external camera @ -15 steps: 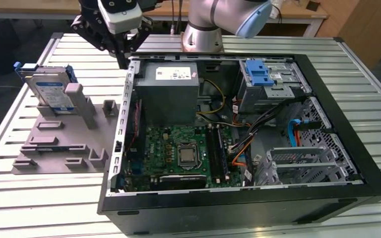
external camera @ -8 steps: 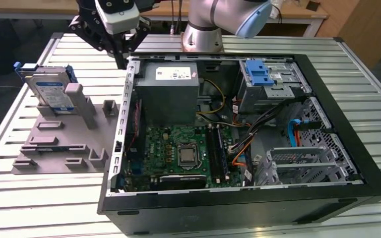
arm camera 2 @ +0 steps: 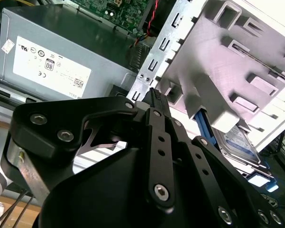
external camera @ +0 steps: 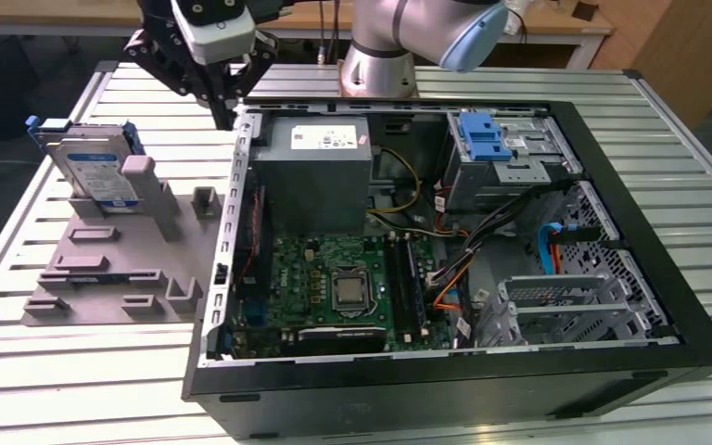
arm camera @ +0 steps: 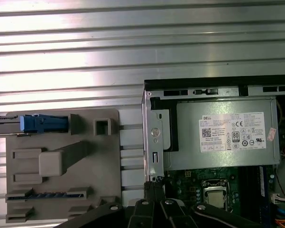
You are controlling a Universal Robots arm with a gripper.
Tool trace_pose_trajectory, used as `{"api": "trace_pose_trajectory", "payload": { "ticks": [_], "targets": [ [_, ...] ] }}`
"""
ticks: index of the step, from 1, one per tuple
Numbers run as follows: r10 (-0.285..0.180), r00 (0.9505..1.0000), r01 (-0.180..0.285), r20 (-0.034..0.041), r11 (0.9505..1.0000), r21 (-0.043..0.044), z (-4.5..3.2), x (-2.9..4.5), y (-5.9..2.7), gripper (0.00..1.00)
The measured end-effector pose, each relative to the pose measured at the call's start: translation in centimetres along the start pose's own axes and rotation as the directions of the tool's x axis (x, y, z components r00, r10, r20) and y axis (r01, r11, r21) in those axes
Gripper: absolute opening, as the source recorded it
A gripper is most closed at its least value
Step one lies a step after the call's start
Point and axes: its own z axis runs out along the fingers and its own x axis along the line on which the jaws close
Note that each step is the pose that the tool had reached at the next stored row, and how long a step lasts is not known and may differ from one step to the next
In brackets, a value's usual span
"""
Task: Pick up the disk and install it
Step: 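Reach for the disk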
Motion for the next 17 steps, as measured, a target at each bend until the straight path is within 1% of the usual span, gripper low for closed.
{"api": "trace_pose_trajectory", "payload": {
  "ticks": [11,17],
  "targets": [
    [0.000,1.0000,0.000,0.0000,1.0000,-0.0001,0.04,1.00,0.01,0.11],
    [0.000,1.0000,0.000,0.0000,1.0000,0.0000,0.04,1.10,0.00,0.11]
  ]
}}
